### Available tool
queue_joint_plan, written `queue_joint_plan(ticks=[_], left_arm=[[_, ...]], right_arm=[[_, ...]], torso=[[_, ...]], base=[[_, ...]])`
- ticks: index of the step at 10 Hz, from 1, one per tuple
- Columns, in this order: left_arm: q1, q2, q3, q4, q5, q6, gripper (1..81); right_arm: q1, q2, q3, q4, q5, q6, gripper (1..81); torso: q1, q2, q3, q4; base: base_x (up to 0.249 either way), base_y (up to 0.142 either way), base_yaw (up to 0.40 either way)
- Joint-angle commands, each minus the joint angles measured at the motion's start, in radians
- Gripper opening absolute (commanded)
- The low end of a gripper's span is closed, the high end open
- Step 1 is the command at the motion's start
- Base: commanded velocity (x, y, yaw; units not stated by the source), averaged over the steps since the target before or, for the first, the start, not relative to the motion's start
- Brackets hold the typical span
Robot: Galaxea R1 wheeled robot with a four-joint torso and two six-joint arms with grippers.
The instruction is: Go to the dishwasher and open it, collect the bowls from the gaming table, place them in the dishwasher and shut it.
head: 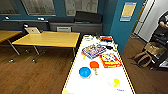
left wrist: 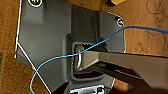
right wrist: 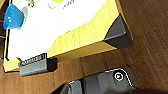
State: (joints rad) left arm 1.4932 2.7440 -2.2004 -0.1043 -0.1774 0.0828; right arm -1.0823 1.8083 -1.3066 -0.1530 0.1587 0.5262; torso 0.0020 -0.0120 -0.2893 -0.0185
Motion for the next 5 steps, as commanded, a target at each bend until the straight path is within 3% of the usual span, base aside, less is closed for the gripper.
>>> queue_joint_plan(ticks=[1, 5], left_arm=[[-0.015, -0.007, 0.013, 0.005, 0.062, 0.009, 81.1], [-0.015, 0.017, -0.039, 0.0, 0.062, 0.008, 81.1]], right_arm=[[0.234, -0.12, 0.027, 0.013, -0.214, 0.107, 81.1], [0.5, -0.156, 0.05, 0.01, -0.409, 0.152, 81.1]], torso=[[0.0, 0.0, 0.0, 0.0], [0.0, 0.0, -0.005, 0.0]], base=[[0.0, 0.0, 0.0], [0.0, 0.0, 0.0]])
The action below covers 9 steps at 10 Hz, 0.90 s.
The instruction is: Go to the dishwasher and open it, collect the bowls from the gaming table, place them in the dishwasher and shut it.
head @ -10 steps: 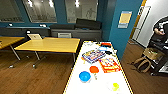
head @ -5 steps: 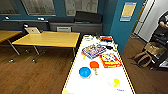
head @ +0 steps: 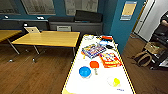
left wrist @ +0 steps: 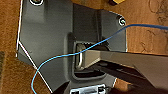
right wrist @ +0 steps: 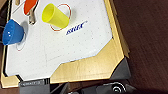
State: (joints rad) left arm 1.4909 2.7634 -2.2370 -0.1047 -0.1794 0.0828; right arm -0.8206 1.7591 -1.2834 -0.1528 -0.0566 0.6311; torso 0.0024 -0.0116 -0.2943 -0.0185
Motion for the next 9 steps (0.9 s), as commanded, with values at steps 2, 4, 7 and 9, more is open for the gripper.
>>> queue_joint_plan(ticks=[2, 4, 7, 9], left_arm=[[-0.013, 0.001, -0.004, 0.0, 0.064, 0.005, 81.1], [-0.013, 0.006, -0.004, 0.002, 0.064, 0.003, 81.1], [-0.013, 0.003, -0.006, 0.0, 0.064, 0.002, 81.1], [-0.013, 0.0, -0.006, 0.0, 0.064, 0.0, 81.1]], right_arm=[[0.391, -0.084, 0.032, 0.009, -0.325, 0.047, 81.1], [0.484, -0.044, 0.026, 0.007, -0.414, 0.047, 81.1], [0.53, 0.076, -0.032, 0.007, -0.46, 0.047, 81.1], [0.573, 0.13, -0.057, 0.007, -0.488, 0.048, 81.1]], torso=[[0.0, 0.0, 0.0, 0.0], [0.0, 0.0, 0.0, 0.0], [0.0, 0.0, 0.0, 0.0], [0.0, 0.0, -0.036, 0.0]], base=[[0.0, 0.0, 0.0], [0.0, 0.0, 0.0], [0.0, 0.0, 0.0], [0.0, 0.0, 0.0]])
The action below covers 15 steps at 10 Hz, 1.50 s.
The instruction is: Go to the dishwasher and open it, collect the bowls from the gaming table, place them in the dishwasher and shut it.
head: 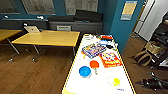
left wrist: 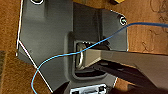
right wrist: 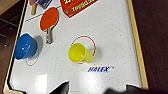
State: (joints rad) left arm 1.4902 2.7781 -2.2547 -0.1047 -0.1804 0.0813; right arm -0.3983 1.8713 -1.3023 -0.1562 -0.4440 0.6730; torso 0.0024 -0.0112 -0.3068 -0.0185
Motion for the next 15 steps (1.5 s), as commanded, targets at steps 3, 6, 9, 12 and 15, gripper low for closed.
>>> queue_joint_plan(ticks=[3, 6, 9, 12, 15], left_arm=[[-0.012, -0.014, 0.012, 0.0, 0.065, 0.002, 81.1], [-0.012, -0.015, 0.012, 0.0, 0.065, 0.002, 81.1], [-0.012, -0.009, -0.002, -0.001, 0.065, 0.0, 81.1], [-0.012, -0.012, -0.003, -0.001, 0.065, 0.0, 81.1], [-0.012, -0.003, -0.017, -0.001, 0.065, -0.002, 81.1]], right_arm=[[0.167, 0.067, -0.073, 0.007, -0.117, 0.017, 81.1], [0.172, 0.108, -0.122, 0.006, -0.136, 0.017, 81.1], [0.183, 0.175, -0.194, 0.003, -0.16, 0.017, 81.1], [0.183, 0.252, -0.261, 0.004, -0.162, 0.017, 81.1], [0.18, 0.314, -0.307, 0.001, -0.191, 0.016, 81.1]], torso=[[0.0, 0.0, -0.085, 0.0], [0.001, 0.001, -0.072, 0.0], [0.001, 0.001, -0.073, 0.0], [0.001, 0.002, -0.074, 0.0], [0.001, 0.002, -0.074, 0.0]], base=[[0.0, 0.0, 0.0], [0.0, 0.0, 0.0], [0.0, 0.0, 0.0], [0.0, 0.0, 0.0], [0.0, 0.0, 0.0]])
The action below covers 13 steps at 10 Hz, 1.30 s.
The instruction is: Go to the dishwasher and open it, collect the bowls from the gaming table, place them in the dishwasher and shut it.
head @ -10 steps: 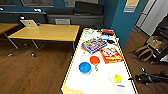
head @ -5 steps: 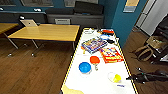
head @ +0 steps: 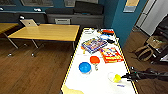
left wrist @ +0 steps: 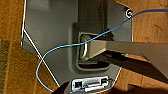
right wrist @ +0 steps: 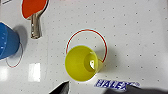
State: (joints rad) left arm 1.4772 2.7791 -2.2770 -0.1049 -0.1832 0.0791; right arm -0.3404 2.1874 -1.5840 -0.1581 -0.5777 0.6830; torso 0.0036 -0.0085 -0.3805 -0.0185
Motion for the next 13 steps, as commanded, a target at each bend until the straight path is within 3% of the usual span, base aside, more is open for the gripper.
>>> queue_joint_plan(ticks=[1, 8, 13], left_arm=[[0.001, -0.002, 0.004, 0.001, 0.07, 0.001, 81.1], [0.001, 0.004, -0.013, -0.001, 0.07, 0.001, 81.1], [-0.002, 0.005, -0.013, -0.001, 0.071, 0.001, 81.1]], right_arm=[[0.12, 0.019, -0.045, 0.003, -0.057, 0.006, 81.1], [0.096, 0.1, -0.187, 0.014, -0.057, 0.006, 81.1], [0.1, 0.119, -0.22, 0.014, -0.057, 0.006, 81.1]], torso=[[0.0, 0.0, 0.0, 0.0], [0.0, 0.0, 0.0, 0.0], [0.0, 0.0, 0.0, 0.0]], base=[[0.0, 0.0, 0.0], [0.0, 0.0, 0.0], [0.0, 0.0, 0.0]])
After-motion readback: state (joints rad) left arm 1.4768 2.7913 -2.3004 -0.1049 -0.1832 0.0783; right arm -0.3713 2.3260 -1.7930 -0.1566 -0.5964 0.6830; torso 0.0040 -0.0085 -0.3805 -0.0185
